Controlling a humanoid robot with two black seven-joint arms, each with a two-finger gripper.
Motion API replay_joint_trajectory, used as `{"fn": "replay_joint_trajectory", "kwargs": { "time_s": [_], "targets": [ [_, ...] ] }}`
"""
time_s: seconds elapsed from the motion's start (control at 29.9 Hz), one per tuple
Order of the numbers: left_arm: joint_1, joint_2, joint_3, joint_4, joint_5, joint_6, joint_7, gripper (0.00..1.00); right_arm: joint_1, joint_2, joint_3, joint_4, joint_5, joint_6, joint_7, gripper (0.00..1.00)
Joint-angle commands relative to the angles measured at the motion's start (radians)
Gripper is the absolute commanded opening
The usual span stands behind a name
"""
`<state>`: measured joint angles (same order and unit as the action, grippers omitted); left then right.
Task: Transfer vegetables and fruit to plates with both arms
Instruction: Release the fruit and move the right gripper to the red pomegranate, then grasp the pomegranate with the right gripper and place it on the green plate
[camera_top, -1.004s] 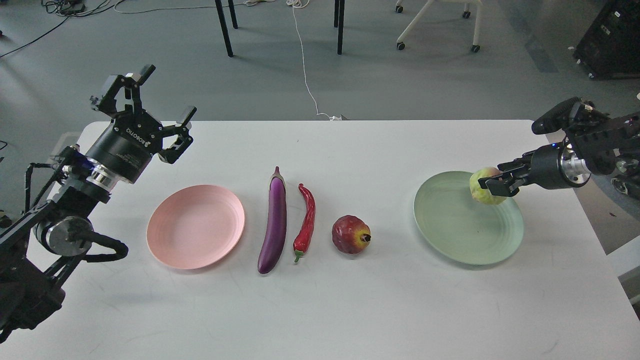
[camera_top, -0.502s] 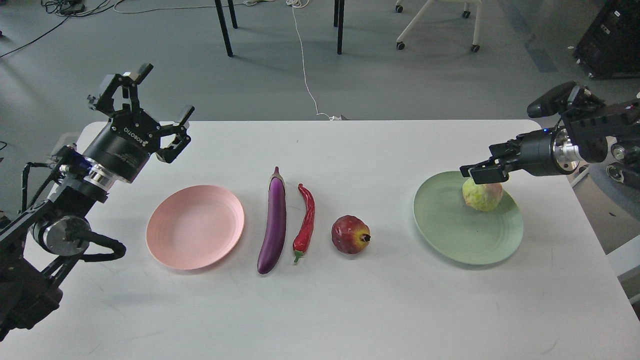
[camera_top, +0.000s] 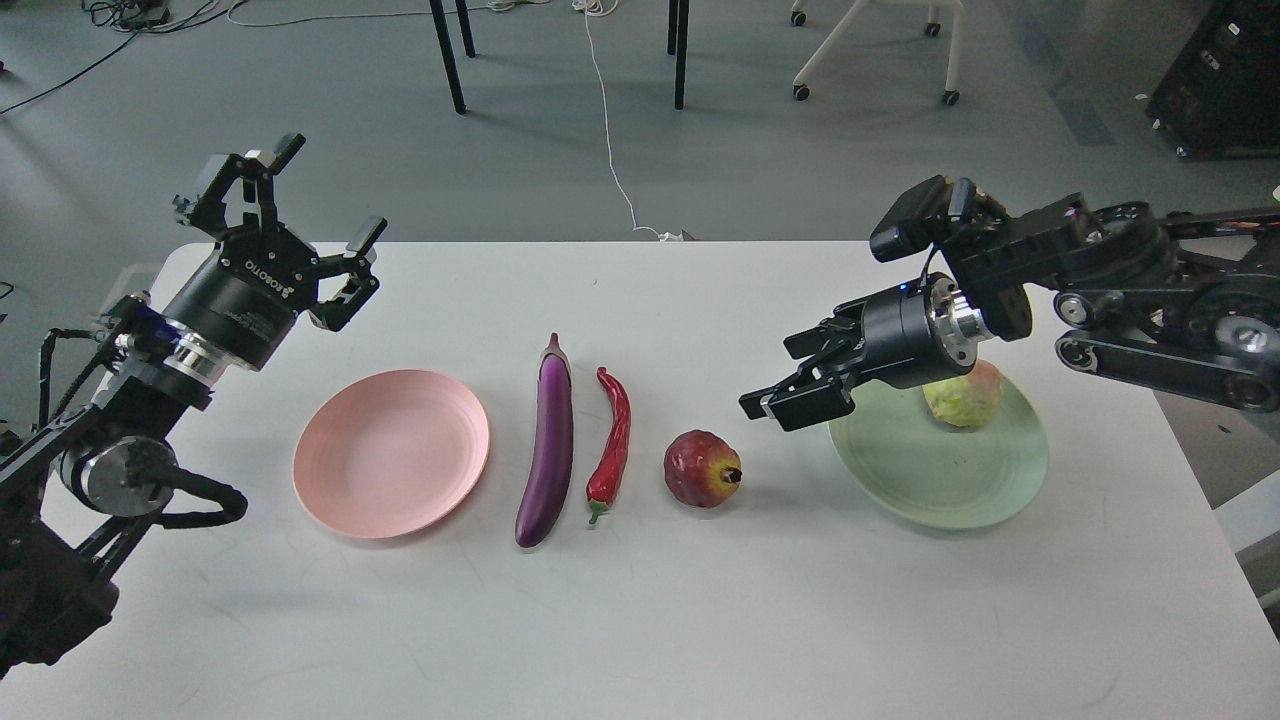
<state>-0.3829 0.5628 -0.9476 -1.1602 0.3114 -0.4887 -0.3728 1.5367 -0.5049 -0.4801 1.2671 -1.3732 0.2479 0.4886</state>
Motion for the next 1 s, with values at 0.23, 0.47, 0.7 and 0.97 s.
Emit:
{"fn": "replay_joint_trajectory", "kwargs": {
  "time_s": [0.23, 0.47, 0.7, 0.97],
  "targets": [
    [0.001, 0.006, -0.007, -0.004, 0.002, 0.0, 0.0, 0.99, -0.056, 0.31, -0.101, -0.238, 0.0, 0.005, 0.0, 0.97],
    [0.021, 0.008, -0.022, -0.004, 0.0, 0.0, -0.002, 0.99, -0.078, 0.402, -0.114, -0.316, 0.0, 0.002, 0.0, 0.95],
    [0.03, 0.008, -0.027, -0.006, 0.0, 0.0, 0.0, 0.99, -0.087, 0.436, -0.161, -0.353, 0.0, 0.002, 0.0, 0.83],
    [0.03, 0.008, -0.027, -0.006, 0.0, 0.0, -0.002, 0.99, -0.086, 0.434, -0.18, -0.353, 0.0, 0.004, 0.0, 0.41]
  ]
}}
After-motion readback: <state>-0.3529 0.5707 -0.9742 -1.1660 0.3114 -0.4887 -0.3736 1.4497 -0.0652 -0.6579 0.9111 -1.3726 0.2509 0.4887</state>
